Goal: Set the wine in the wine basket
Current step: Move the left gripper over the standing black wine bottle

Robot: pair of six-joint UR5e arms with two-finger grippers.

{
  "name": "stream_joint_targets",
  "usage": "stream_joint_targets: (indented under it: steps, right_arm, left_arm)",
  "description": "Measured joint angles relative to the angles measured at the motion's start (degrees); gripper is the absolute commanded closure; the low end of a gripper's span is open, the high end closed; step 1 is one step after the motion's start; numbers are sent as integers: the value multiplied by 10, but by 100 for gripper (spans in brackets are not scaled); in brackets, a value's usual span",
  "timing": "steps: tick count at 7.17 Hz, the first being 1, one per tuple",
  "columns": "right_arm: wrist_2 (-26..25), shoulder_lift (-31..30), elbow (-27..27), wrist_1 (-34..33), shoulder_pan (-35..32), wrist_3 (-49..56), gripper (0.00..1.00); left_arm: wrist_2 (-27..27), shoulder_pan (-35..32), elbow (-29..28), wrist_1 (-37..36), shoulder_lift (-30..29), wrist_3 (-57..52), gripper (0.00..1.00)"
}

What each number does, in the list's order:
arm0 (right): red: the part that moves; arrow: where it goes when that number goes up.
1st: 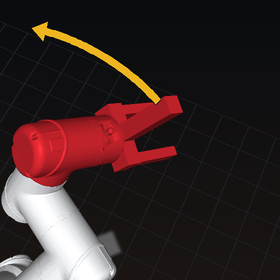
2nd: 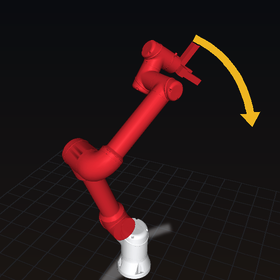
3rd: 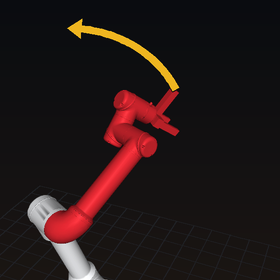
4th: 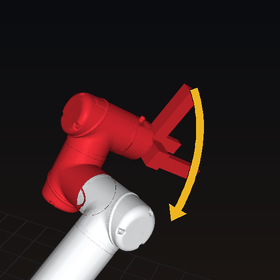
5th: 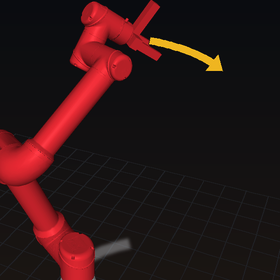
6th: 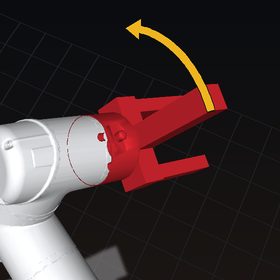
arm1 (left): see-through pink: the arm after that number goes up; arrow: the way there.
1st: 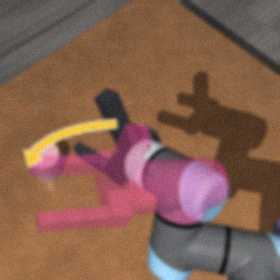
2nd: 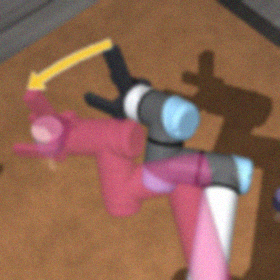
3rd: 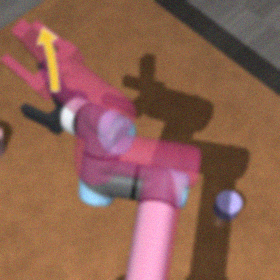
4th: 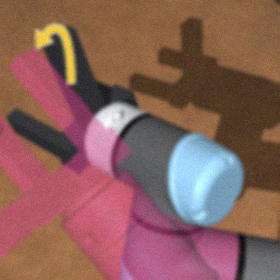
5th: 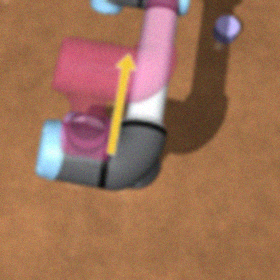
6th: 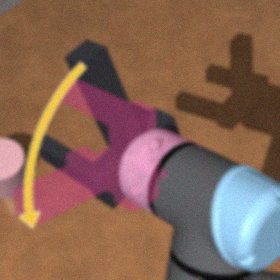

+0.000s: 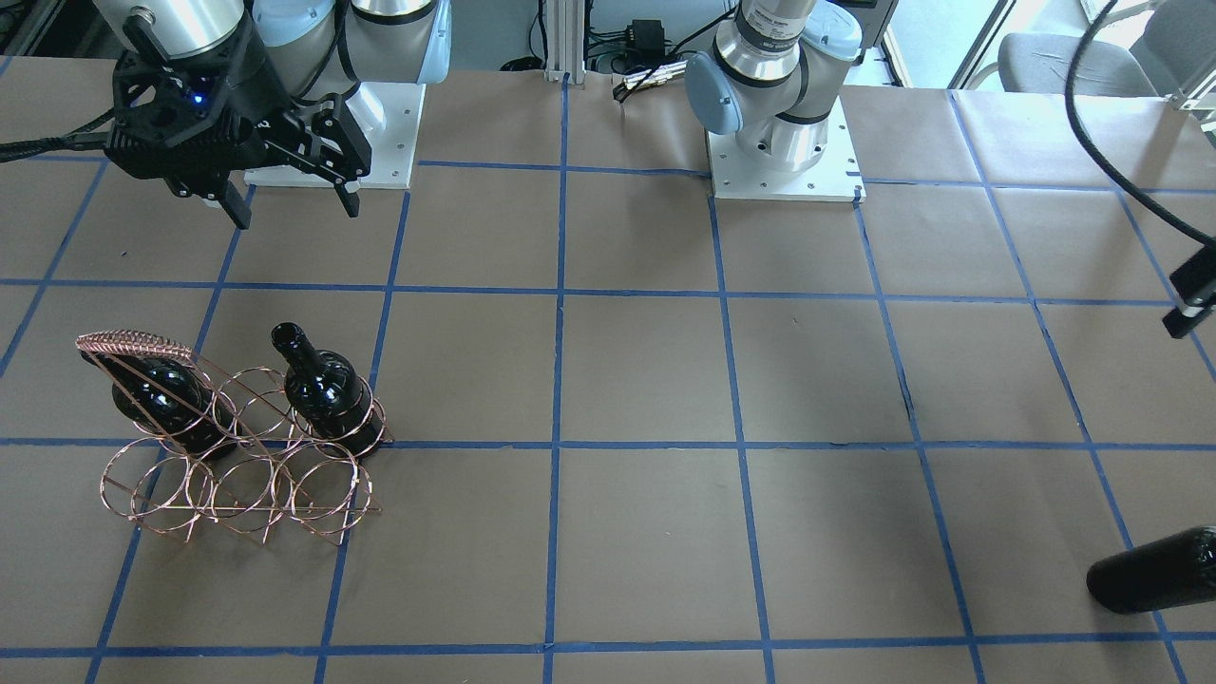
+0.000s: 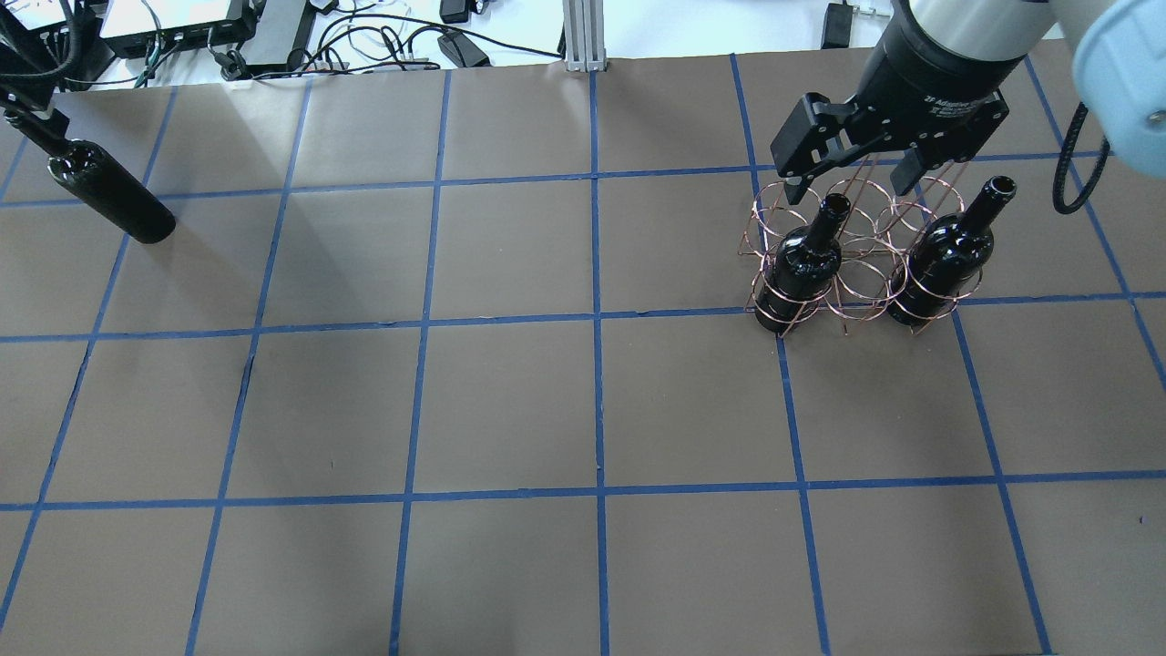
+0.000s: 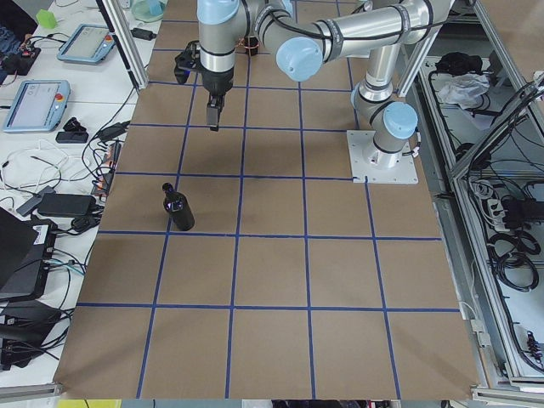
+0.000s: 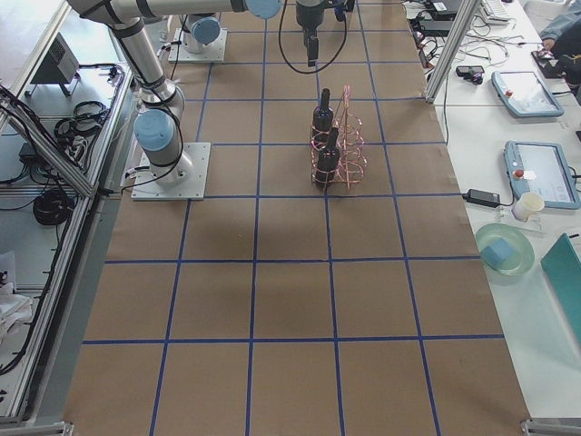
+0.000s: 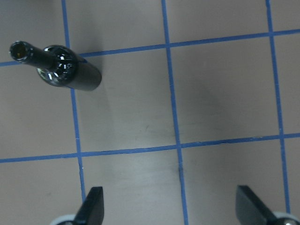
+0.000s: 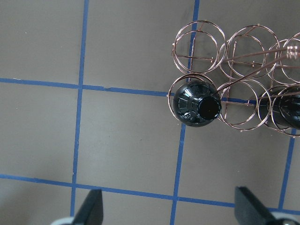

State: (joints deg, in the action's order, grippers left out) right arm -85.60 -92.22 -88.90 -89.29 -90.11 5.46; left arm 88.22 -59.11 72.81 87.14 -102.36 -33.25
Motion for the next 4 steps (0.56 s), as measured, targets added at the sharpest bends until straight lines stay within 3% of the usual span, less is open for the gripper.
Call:
stream_joint_targets:
  steps: [4]
  right_arm:
    - [-34,3,-3,17,0,1,0]
  left_arm:
    - [-5,34,-80,-66,-128,-25,0]
